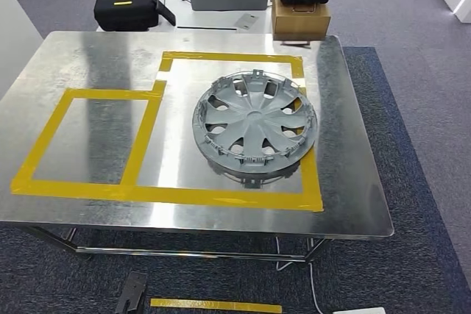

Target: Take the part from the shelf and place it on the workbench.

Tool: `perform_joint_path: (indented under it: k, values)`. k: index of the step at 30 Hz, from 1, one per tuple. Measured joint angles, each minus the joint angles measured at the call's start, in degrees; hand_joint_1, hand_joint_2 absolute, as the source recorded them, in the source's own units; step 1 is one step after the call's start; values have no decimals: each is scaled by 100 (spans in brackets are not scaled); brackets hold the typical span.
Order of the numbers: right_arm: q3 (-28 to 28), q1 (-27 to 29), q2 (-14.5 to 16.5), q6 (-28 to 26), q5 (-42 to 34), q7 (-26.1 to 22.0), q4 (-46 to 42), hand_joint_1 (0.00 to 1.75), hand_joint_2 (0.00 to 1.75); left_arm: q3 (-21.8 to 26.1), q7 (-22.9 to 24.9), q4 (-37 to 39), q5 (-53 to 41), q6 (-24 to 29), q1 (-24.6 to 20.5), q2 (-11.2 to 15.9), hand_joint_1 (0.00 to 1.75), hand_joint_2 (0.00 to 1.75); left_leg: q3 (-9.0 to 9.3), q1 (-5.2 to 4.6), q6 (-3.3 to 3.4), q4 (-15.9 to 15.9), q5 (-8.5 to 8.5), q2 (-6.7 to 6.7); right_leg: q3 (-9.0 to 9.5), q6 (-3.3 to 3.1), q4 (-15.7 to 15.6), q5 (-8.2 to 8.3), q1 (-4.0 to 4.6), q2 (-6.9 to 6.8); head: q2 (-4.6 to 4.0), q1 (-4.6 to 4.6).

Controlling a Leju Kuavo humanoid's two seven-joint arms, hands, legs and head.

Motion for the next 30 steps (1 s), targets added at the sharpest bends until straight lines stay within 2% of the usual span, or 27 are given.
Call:
perform_joint_path:
  k: [17, 21, 26, 28, 30]
  values:
    - [-571, -216, 384, -73, 64, -2, 181, 0, 175, 48, -1, 0, 1, 14, -2, 7, 0, 0, 6, 0, 0, 0, 0, 7, 3, 0, 0, 1, 0, 4, 0, 0]
    - [-756, -369, 546, -442, 117, -2, 428, 0, 175, 95, -2, 1, 3, 38, 2, 14, 0, 0, 7, 1, 0, 0, 0, 10, 4, 0, 0, 1, 1, 8, 0, 0]
    - [-1092, -661, 891, -1191, 151, -9, 1080, 0, 175, 128, -91, 3, 37, 3, 21, 14, 0, 0, 9, 2, 0, -1, 1, 12, 6, 0, 0, 2, 2, 9, -1, 0]
    - [-1268, -794, 1044, -1280, 149, -6, 1306, 0, 175, 163, -181, 5, 54, -21, 30, 12, 0, 87, 9, 3, -1, -1, 1, 12, 6, -1, 1, 2, 2, 10, 0, -1]
    - [-1463, -919, 1195, -1299, 145, 22, 1491, 0, 175, 212, -270, 7, 58, -17, 33, 11, 0, 87, 9, 3, -1, -1, 1, 12, 7, -1, 1, 2, 2, 10, 0, -1]
